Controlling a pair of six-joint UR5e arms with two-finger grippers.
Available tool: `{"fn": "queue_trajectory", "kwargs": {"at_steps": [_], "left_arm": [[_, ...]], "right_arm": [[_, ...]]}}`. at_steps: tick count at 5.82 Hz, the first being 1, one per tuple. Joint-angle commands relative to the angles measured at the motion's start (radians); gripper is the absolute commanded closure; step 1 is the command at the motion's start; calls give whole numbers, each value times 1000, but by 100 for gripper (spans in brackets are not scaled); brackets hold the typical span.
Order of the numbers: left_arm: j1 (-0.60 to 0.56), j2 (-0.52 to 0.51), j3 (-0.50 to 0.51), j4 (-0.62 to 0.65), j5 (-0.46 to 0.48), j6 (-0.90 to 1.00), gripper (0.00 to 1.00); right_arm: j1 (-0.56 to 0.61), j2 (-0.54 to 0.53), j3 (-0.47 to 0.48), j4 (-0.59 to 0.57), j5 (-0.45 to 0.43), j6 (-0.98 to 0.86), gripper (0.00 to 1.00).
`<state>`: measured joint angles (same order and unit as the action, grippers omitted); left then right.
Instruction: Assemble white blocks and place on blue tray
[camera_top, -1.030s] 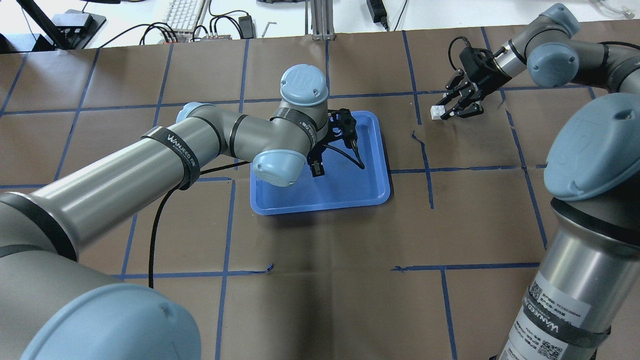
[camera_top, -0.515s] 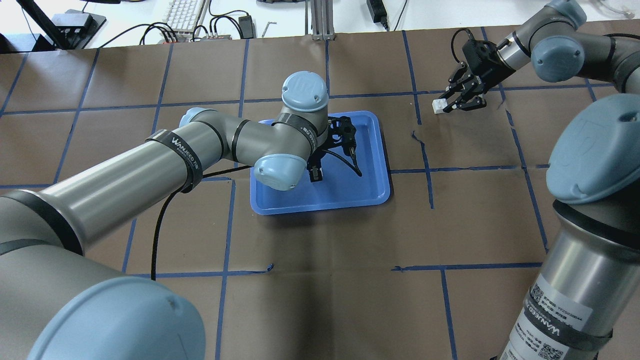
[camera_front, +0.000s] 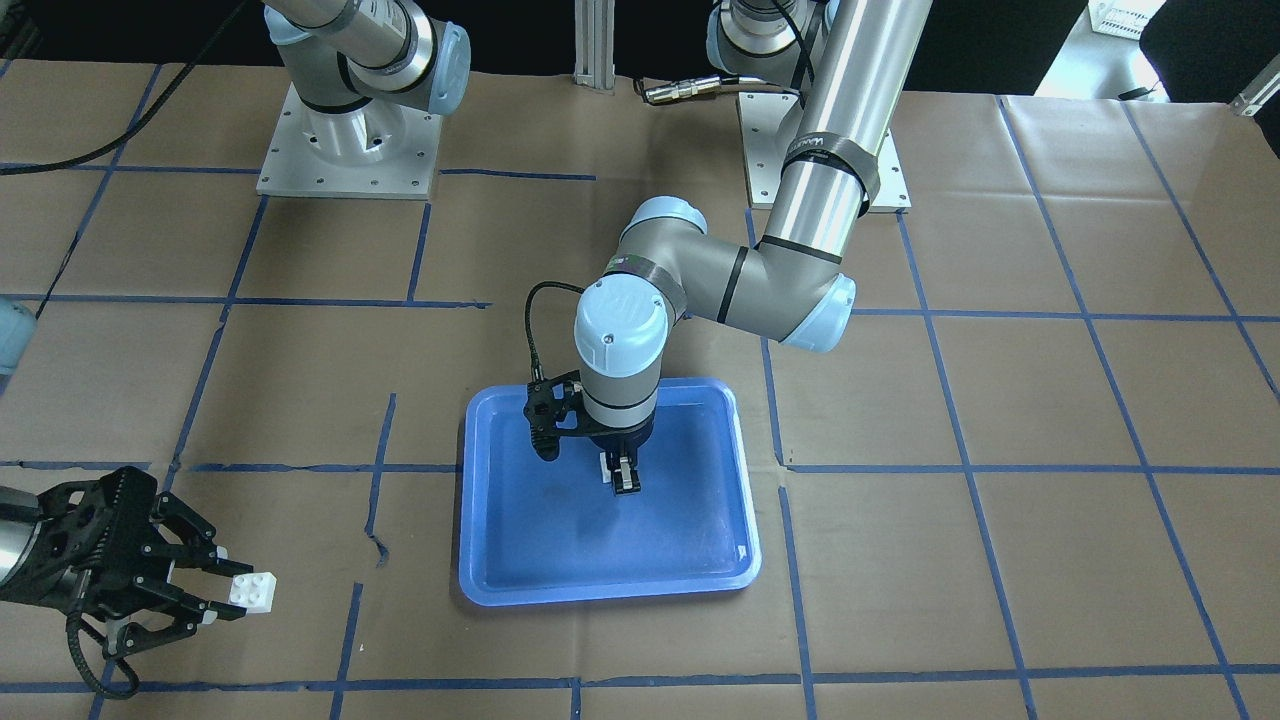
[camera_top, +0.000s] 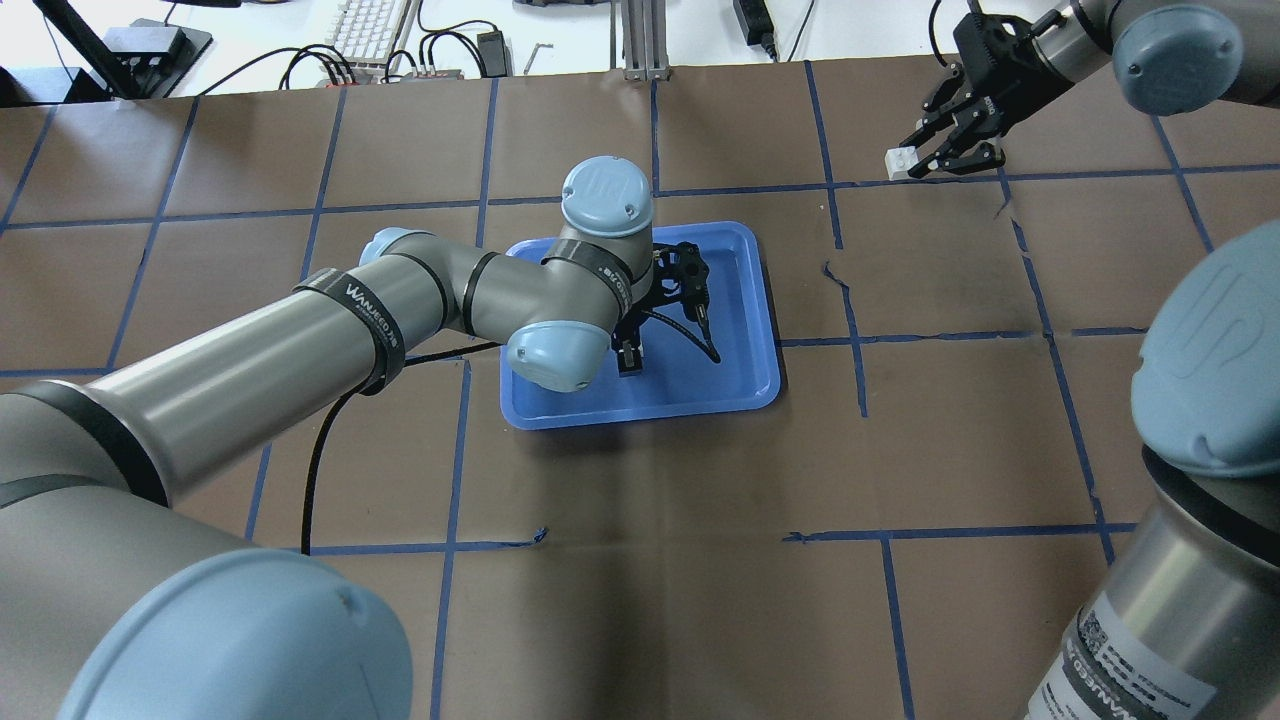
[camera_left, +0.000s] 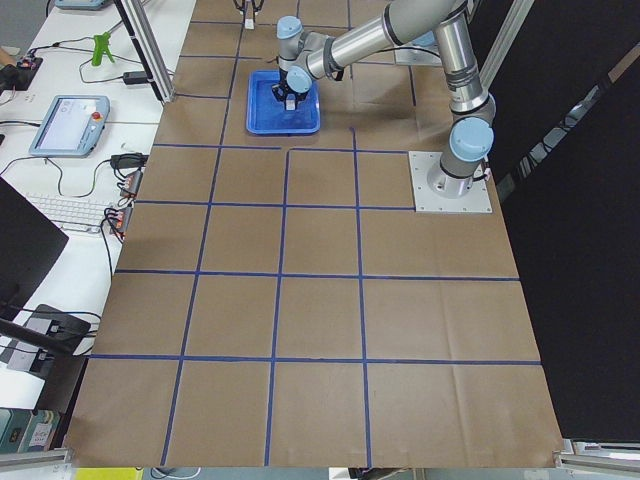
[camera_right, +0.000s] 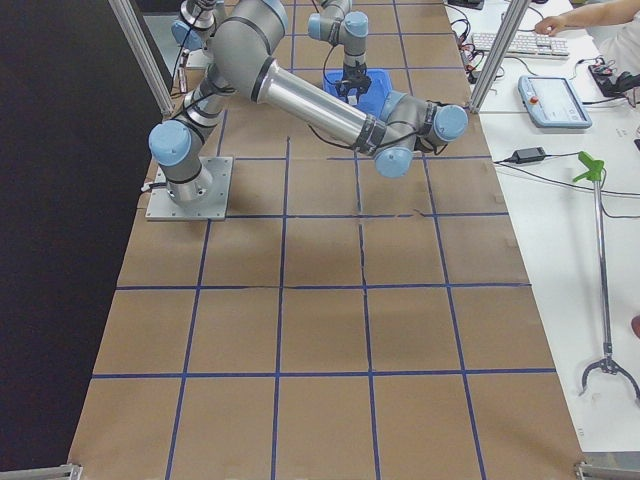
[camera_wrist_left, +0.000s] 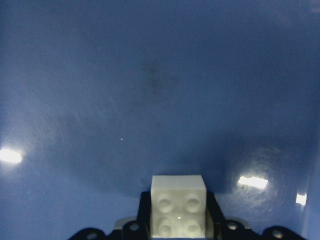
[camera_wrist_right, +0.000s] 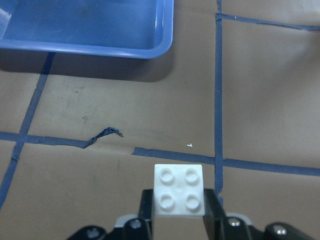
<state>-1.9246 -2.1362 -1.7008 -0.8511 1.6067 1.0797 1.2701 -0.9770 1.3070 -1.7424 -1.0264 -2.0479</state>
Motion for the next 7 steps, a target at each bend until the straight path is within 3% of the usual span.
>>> {"fn": "queue_trajectory", "kwargs": {"at_steps": [1,3,5,7], "left_arm": [[13,54,6,-40,4,-1,1],[21,224,32,-275,-4,-10,1],[132,426,33,-487,-52,-35,1],[211,516,33,-639,-53,-79,1]], "right_arm": [[3,-105,104,18,9,2,70],[11,-205,291,-40,32,49,70],[58,-235,400,-110,81,103,71],[176,-235,475,-326,95,315,72]]}}
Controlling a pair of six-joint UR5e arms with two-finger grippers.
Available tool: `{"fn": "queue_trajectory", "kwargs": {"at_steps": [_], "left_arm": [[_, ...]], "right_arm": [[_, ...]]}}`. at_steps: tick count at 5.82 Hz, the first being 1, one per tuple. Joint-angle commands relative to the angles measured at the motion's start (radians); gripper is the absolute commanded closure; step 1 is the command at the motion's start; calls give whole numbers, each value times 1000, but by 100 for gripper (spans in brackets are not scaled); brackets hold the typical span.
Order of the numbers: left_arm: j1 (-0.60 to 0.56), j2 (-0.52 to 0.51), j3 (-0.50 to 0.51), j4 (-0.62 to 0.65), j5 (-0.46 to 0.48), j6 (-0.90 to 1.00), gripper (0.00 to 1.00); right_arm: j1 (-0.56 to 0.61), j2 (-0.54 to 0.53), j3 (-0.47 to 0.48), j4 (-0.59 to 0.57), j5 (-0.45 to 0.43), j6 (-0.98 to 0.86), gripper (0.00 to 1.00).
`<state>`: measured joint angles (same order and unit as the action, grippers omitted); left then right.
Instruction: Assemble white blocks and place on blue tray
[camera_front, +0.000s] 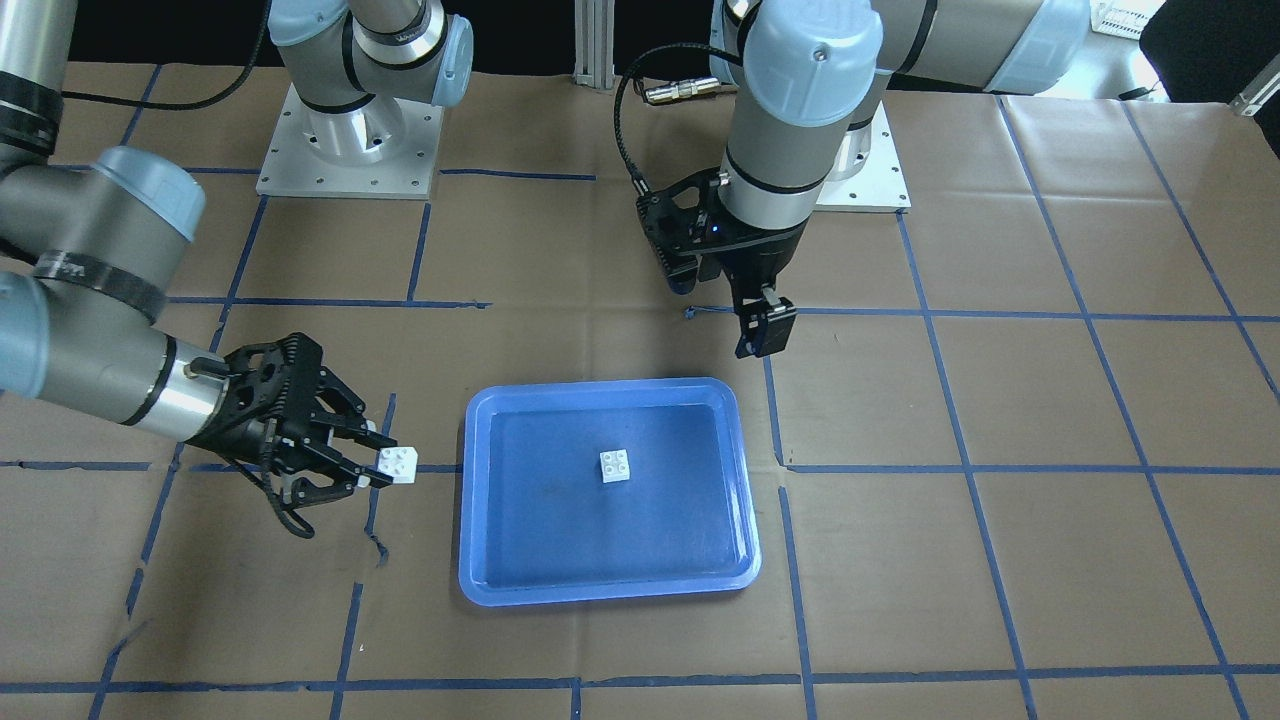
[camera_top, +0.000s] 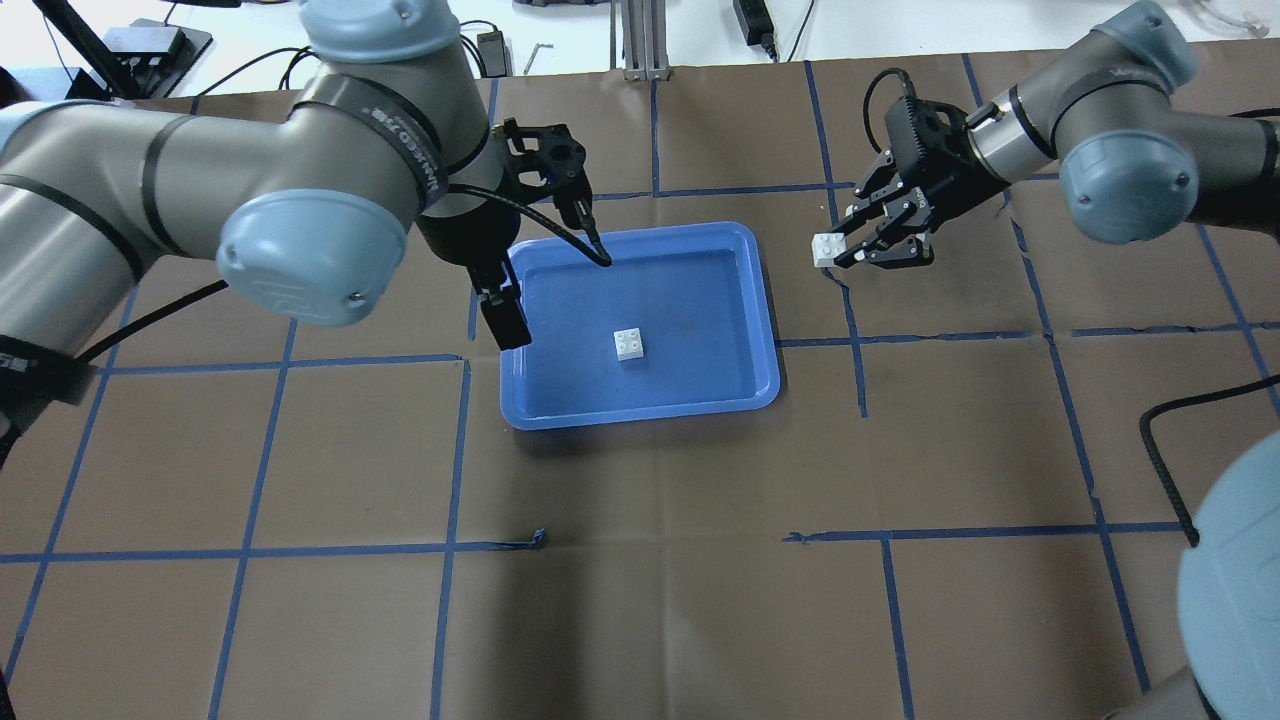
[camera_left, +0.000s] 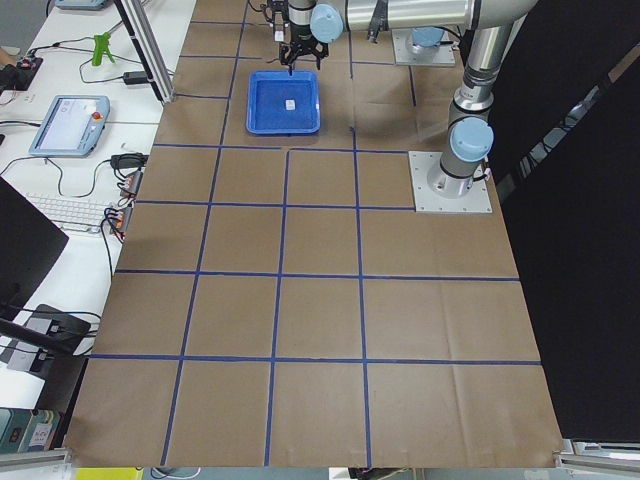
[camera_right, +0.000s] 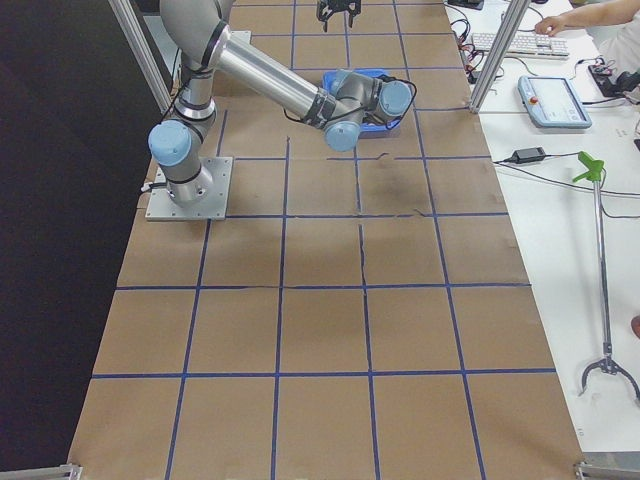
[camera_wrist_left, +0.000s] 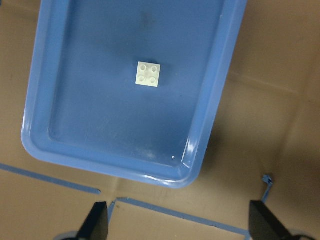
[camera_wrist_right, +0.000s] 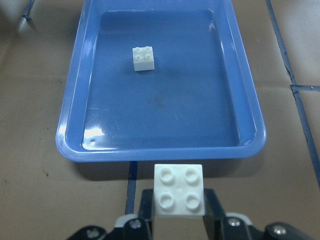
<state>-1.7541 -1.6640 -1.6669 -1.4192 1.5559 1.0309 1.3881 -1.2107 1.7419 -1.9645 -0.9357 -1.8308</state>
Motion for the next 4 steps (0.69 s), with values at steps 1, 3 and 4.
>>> {"fn": "queue_trajectory", "kwargs": {"at_steps": [1,3,4], "left_arm": [[83,96,3,-128,-4,-119,1],[174,118,45,-95,-8,-422,1],[204,118,62,-81,-8,-581,1]], "right_arm": [[121,0,71,-214,6,211,72],[236,29,99,-402,3,407,72],[239,58,117,-454,5,407,72]]}}
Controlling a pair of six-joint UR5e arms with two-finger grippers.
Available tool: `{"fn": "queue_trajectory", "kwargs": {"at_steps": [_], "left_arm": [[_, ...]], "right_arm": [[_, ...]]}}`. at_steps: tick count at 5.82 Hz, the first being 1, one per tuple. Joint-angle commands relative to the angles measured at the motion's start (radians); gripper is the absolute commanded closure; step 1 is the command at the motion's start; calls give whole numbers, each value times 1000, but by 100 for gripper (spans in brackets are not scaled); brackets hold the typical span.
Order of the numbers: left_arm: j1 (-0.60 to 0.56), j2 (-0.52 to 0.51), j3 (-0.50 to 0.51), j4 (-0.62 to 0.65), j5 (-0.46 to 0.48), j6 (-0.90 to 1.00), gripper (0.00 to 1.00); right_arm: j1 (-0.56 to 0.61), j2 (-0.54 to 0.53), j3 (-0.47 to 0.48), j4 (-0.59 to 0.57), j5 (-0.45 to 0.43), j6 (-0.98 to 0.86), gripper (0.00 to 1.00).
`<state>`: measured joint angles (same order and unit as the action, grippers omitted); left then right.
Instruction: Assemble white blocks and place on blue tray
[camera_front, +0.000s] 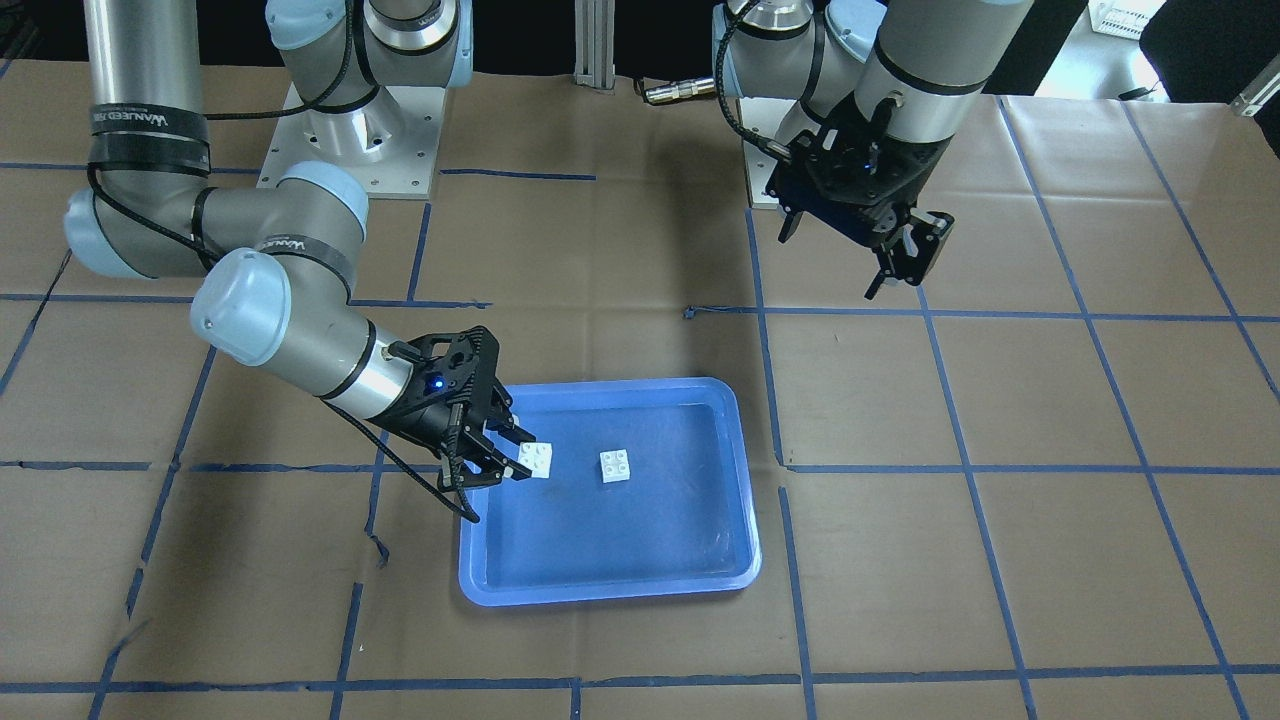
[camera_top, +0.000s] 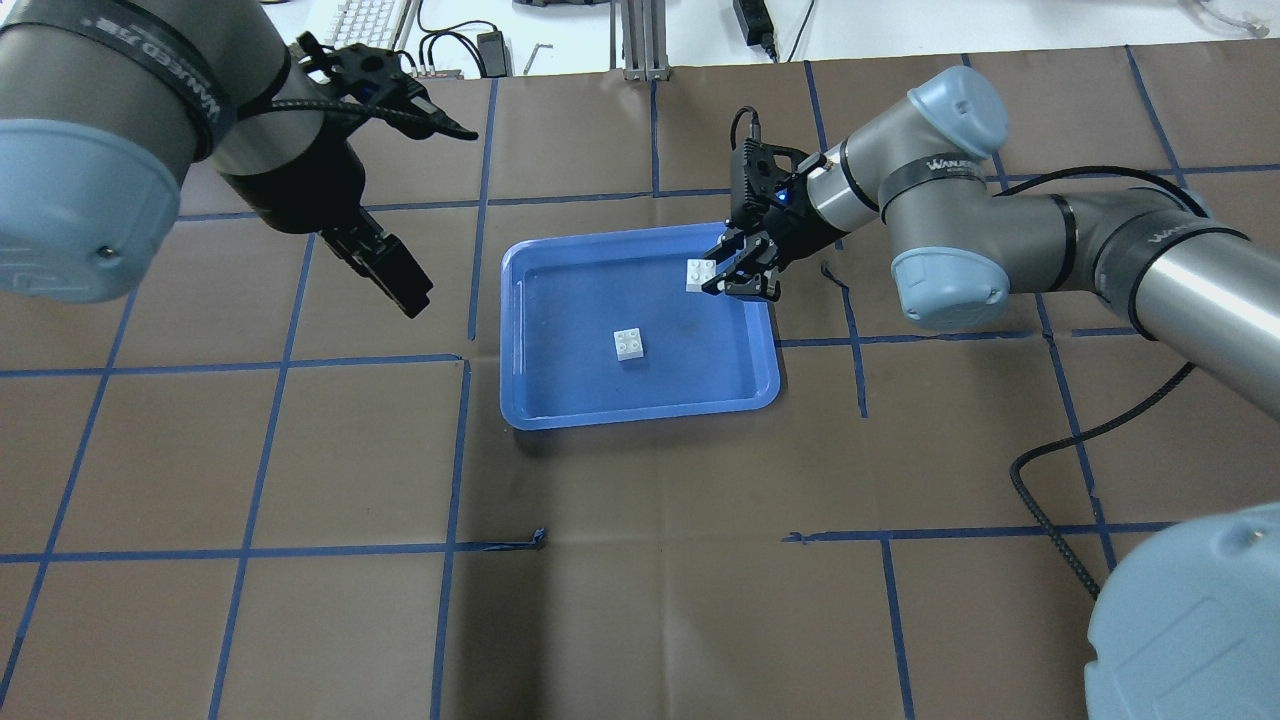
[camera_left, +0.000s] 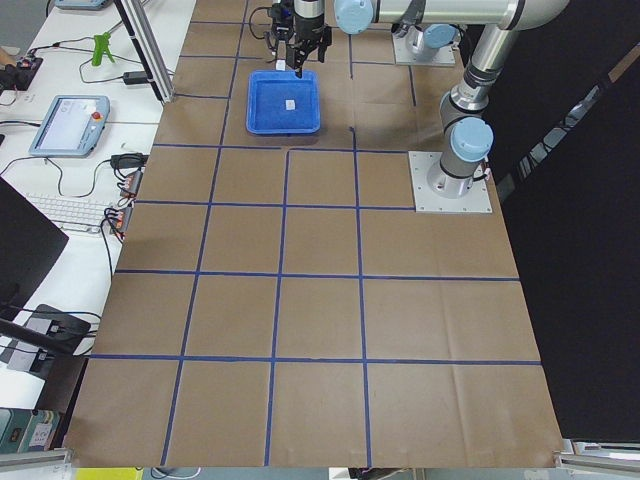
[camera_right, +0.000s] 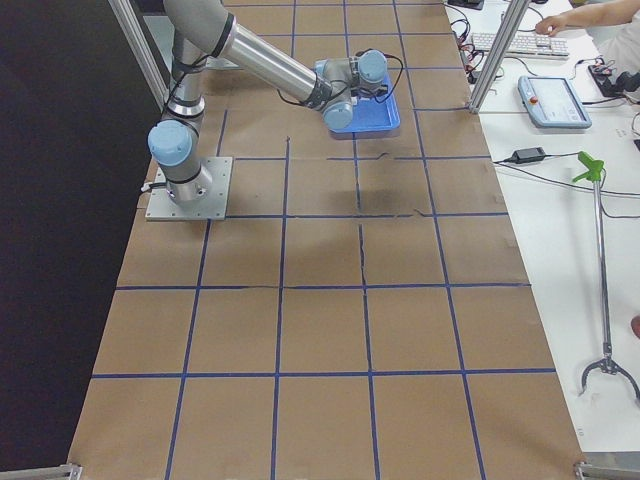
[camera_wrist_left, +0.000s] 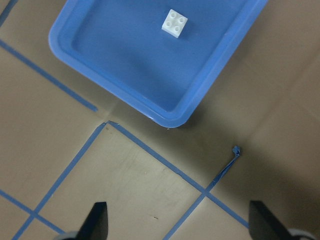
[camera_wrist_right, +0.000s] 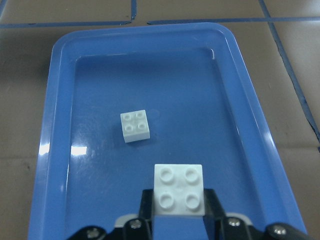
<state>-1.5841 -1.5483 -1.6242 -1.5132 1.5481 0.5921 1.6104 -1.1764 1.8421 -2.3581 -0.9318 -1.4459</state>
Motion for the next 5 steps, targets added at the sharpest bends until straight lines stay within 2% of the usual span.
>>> {"fn": "queue_trajectory", "kwargs": {"at_steps": [1,2,4,5], "left_arm": [[32,-4,1,113,3,-434,1],[23,-4,0,129,9,-569,1],[7,2,18,35,4,-594,1],[7,5,21,28,4,-595,1]], "right_arm": [[17,59,25,-101,1,22,72],[20,107,25,-151,1,22,72],[45,150,25,-190,1,25,72],[49,152,25,-190,2,25,72]]}}
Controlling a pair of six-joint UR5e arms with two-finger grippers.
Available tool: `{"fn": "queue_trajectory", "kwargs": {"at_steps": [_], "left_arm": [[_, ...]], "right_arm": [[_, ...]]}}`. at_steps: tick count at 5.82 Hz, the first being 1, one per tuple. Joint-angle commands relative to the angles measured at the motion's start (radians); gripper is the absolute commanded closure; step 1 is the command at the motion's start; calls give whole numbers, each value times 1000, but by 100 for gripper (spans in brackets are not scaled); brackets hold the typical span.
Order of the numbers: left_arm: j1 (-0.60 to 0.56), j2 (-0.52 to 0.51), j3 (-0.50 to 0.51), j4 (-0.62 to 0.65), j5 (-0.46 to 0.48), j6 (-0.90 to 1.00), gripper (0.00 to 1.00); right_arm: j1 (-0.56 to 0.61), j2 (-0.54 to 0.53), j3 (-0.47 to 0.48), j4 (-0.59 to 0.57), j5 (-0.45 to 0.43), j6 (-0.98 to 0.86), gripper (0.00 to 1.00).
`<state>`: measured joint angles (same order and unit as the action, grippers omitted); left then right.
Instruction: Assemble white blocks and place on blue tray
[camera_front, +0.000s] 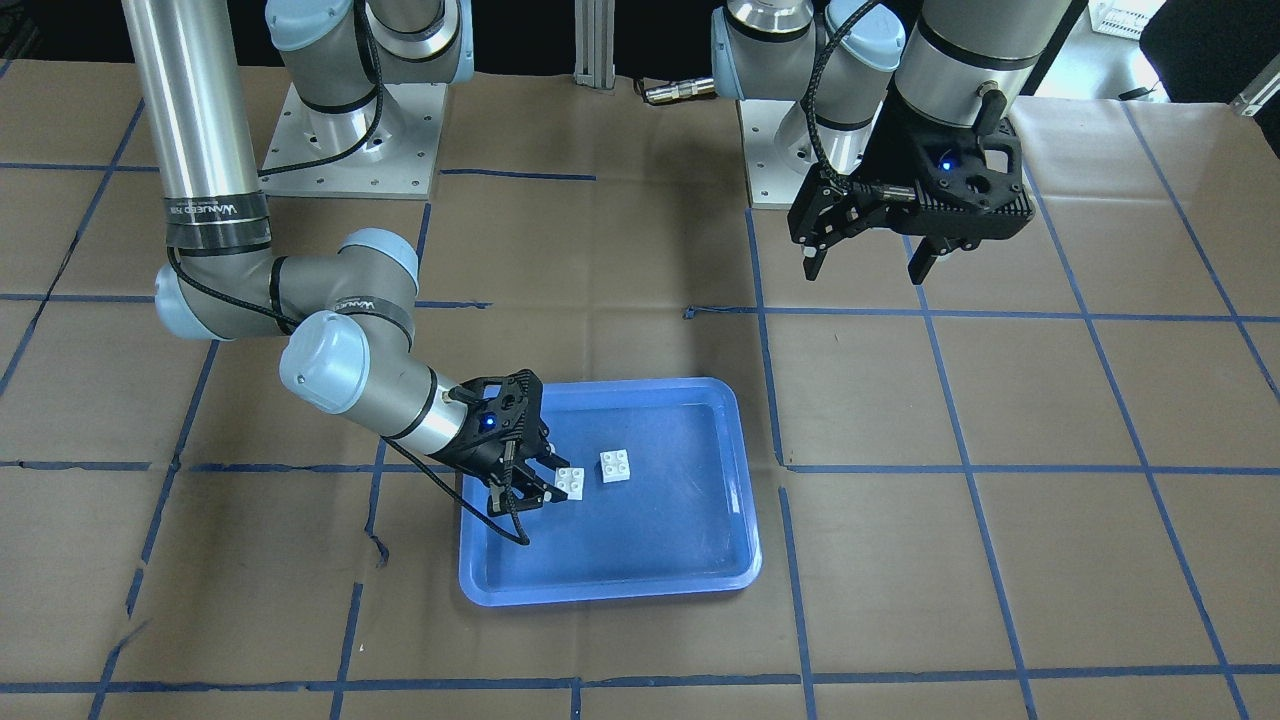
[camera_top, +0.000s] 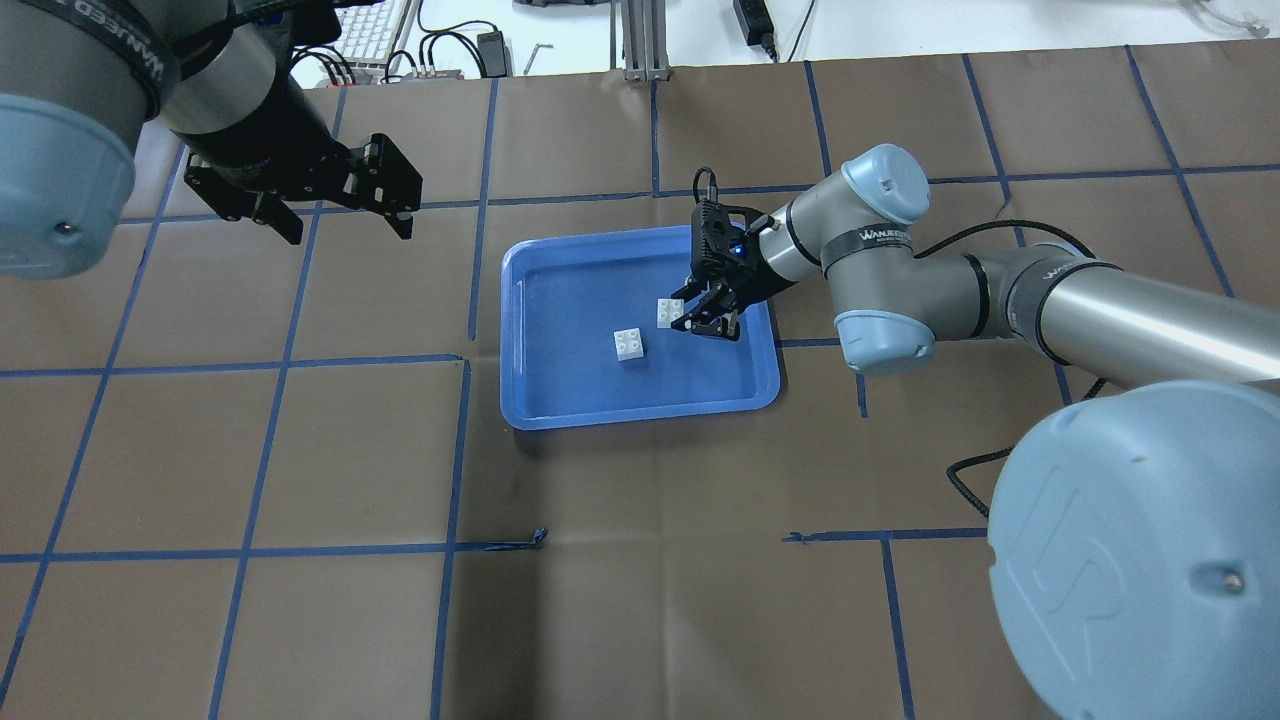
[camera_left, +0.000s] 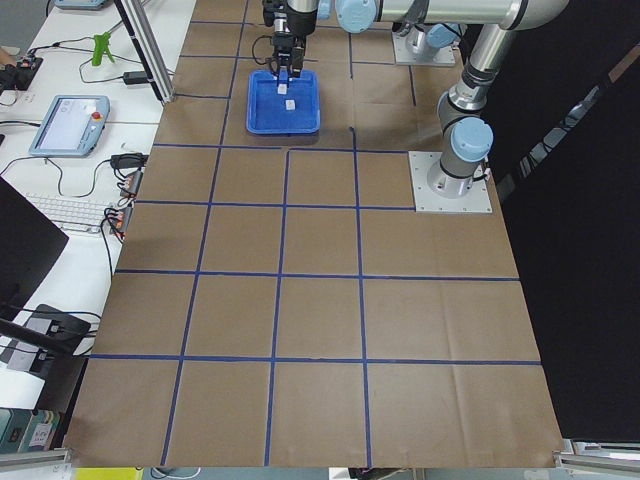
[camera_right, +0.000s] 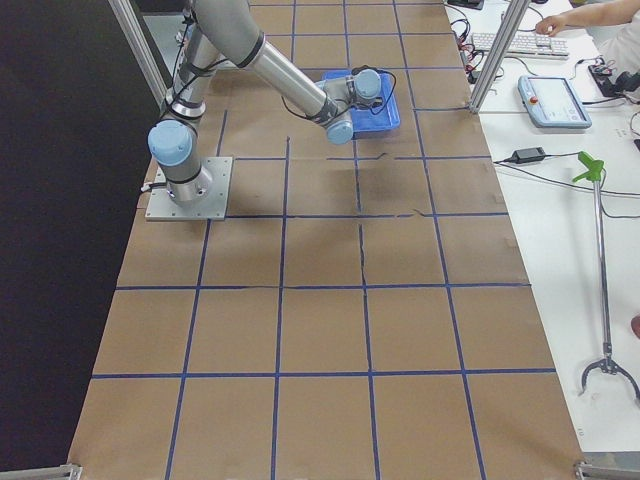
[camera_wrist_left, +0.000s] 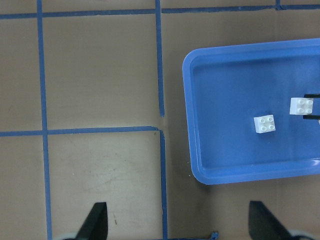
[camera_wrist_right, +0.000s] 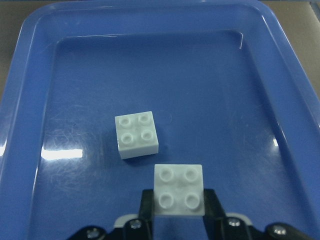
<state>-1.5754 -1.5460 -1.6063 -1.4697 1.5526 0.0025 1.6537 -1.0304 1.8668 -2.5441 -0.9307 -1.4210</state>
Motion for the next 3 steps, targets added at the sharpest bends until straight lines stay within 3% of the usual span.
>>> {"fn": "queue_trajectory", "kwargs": {"at_steps": [1,3], "left_arm": [[-2,6,3,-15,-2,-6,1],[-3,10,3,-18,-5,-65,1]], "right_arm": [[11,4,9,-4,1,7,72],[26,4,29,-19,1,7,72]]}}
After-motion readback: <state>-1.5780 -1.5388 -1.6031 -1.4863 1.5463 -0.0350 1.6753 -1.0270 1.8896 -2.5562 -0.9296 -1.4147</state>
